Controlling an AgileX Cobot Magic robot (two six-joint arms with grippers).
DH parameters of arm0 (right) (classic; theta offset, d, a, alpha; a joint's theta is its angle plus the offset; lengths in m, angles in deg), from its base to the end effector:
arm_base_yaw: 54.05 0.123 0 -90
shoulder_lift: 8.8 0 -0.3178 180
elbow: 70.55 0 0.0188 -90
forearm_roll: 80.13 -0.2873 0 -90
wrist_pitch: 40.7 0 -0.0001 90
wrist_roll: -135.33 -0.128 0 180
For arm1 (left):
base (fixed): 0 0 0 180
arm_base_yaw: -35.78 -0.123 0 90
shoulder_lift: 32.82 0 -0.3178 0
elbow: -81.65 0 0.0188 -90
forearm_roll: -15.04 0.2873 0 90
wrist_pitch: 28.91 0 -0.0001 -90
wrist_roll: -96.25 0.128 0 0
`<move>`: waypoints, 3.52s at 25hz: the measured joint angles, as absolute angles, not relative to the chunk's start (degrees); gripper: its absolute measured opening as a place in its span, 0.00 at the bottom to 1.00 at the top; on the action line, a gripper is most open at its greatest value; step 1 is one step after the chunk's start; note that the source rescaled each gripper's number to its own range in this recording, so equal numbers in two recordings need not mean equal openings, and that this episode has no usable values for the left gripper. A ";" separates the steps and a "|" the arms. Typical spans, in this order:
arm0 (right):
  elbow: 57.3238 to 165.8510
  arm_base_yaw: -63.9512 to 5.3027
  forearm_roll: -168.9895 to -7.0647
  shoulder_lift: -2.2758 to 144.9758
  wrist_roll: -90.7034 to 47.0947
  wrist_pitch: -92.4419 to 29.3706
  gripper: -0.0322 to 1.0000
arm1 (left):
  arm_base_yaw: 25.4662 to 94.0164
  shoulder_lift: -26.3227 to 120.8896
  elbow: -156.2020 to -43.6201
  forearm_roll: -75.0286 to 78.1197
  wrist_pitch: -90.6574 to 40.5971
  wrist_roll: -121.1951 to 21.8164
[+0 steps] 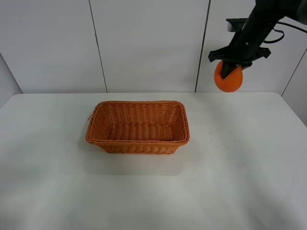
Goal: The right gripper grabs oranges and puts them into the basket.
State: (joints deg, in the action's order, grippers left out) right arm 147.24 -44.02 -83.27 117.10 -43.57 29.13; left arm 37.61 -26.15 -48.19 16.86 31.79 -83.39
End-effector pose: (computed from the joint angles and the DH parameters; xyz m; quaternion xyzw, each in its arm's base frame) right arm 0.5117 0.0972 0.2902 -0.0908 0.9770 0.0419 0.1886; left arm 0.0281 0.0027 0.2736 0.0158 0.8548 0.0092 0.5186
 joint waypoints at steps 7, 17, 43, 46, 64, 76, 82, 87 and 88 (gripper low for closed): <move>147.83 -30.31 -82.65 117.34 -43.62 29.25 0.04 | 37.61 -26.15 -48.19 16.86 31.79 -83.39; 147.88 -18.33 -81.56 126.07 -43.76 18.29 0.04 | 37.61 -26.15 -48.19 16.86 31.79 -83.39; 163.65 -22.52 -81.39 131.41 -44.20 28.63 1.00 | 37.61 -26.15 -48.19 16.86 31.79 -83.39; 163.82 -27.18 -81.33 131.04 -43.98 29.08 1.00 | 37.61 -26.15 -48.19 16.86 31.79 -83.39; 162.50 -53.46 -80.13 130.49 -43.98 29.08 1.00 | 37.61 -26.15 -48.19 16.86 31.79 -83.39; 144.12 -53.62 -80.91 115.86 -43.59 28.97 1.00 | 37.61 -26.15 -48.19 16.86 31.79 -83.39; 121.24 -53.62 -80.91 99.52 -43.59 28.91 1.00 | 37.61 -26.15 -48.19 16.86 31.79 -83.39; 98.83 -53.62 -80.91 81.49 -43.53 28.99 1.00 | 37.61 -26.15 -48.19 16.86 31.79 -83.39; 94.26 -53.62 -80.91 78.08 -43.53 29.04 1.00 | 37.61 -26.15 -48.19 16.86 31.79 -83.39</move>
State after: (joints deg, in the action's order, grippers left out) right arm 94.26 -53.62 -80.91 78.08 -43.53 29.04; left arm 37.61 -26.15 -48.19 16.86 31.79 -83.39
